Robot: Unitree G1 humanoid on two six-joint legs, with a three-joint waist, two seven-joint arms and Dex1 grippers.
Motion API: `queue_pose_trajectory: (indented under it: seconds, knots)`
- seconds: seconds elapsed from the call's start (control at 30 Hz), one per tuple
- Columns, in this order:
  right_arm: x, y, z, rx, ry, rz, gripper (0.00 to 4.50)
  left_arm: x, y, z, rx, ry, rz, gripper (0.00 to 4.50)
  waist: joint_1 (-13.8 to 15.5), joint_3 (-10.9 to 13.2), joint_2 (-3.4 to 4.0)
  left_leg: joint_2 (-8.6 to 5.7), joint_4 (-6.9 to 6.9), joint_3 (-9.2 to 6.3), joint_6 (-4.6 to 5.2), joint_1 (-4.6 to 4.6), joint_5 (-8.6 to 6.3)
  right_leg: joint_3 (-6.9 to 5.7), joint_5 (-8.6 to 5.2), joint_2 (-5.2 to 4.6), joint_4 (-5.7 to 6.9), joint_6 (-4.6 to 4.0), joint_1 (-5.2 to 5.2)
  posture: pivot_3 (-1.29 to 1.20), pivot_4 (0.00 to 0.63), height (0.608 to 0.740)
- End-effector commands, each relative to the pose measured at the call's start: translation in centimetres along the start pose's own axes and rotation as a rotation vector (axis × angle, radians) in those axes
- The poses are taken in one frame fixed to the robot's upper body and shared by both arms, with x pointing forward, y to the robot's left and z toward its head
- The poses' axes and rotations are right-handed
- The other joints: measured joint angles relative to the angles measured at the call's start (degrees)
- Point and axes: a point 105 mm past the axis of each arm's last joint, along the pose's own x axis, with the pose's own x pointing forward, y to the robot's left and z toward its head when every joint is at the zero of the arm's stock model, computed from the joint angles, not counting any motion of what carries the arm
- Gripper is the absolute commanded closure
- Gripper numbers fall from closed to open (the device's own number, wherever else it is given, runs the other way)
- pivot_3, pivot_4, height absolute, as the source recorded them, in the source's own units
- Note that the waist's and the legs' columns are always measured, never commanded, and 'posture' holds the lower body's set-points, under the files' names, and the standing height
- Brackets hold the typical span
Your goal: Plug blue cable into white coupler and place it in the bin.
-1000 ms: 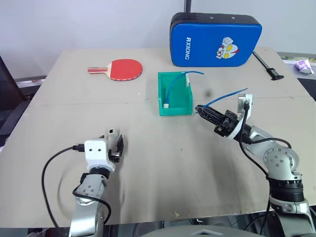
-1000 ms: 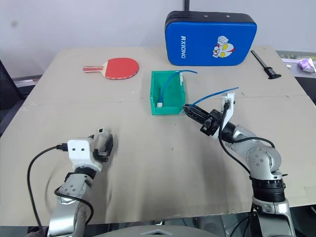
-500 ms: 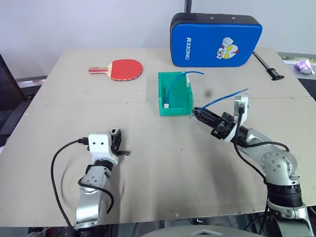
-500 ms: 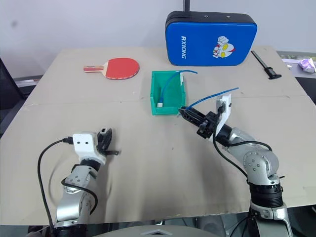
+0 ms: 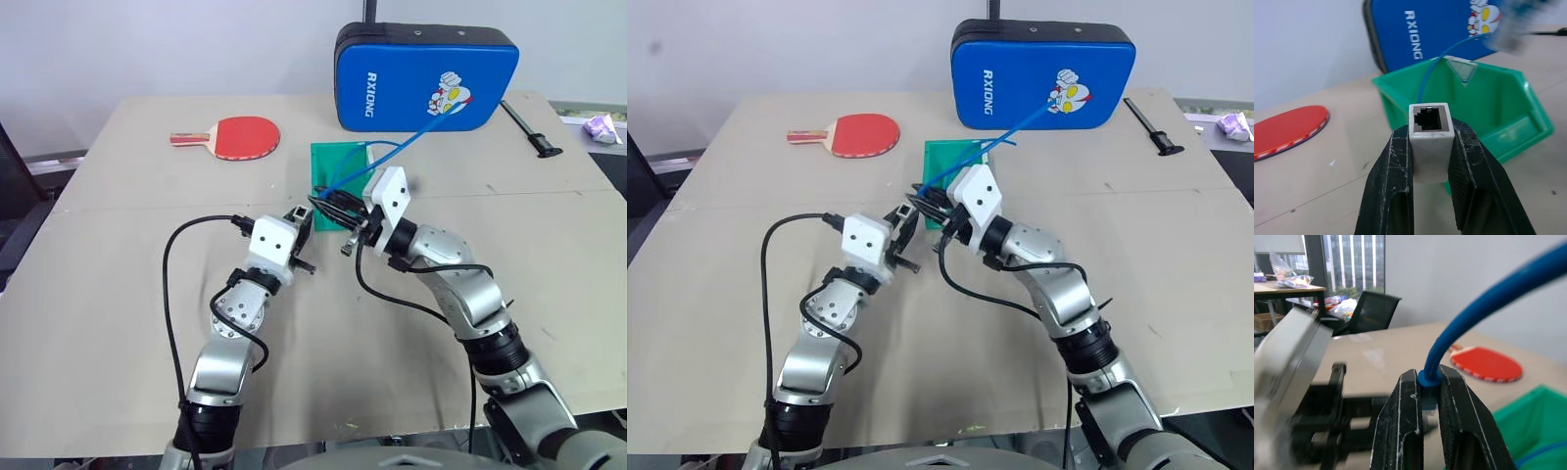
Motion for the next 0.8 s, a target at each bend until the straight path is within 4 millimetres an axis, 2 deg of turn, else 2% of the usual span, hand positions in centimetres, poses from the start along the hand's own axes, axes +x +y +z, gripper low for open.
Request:
queue_pose_trajectory:
  seconds: [0.03,0.47,0.6,0.8]
  knots:
    - [0.5,-0.2,1.3,-0.039,-0.061,-0.02,4.5,0.2,-0.4,2.3,0.04,-0.083,-0.013,4.15,0.01,0.0,0.0,0.02,0.0,-0.01,0.0,0.0,0.0,0.0,0.0,-0.01,0.0,0.0,0.0,0.0,0.15,0.728]
    - [0.5,0.6,-0.9,-0.073,0.045,0.02,4.5,0.3,-0.5,2.4,0.024,-0.081,-0.005,4.15,0.03,0.0,0.0,0.01,0.0,0.0,0.01,0.01,0.0,0.0,0.0,-0.02,0.01,0.0,0.01,0.0,0.15,0.728]
    - [0.2,0.5,-2.2,-0.093,0.128,0.009,4.5,0.3,-0.5,2.5,0.03,-0.082,-0.007,4.15,0.03,0.0,0.01,0.0,0.0,0.01,0.01,0.01,0.0,0.0,0.0,-0.03,0.01,0.0,0.01,0.0,0.15,0.728]
    - [0.2,0.5,-3.2,-0.116,0.213,0.005,4.5,0.4,-0.6,2.7,0.029,-0.088,-0.007,4.15,0.04,0.0,0.0,0.01,0.0,0.0,0.01,0.01,0.0,0.0,0.0,-0.02,0.01,0.0,0.01,0.0,0.15,0.728]
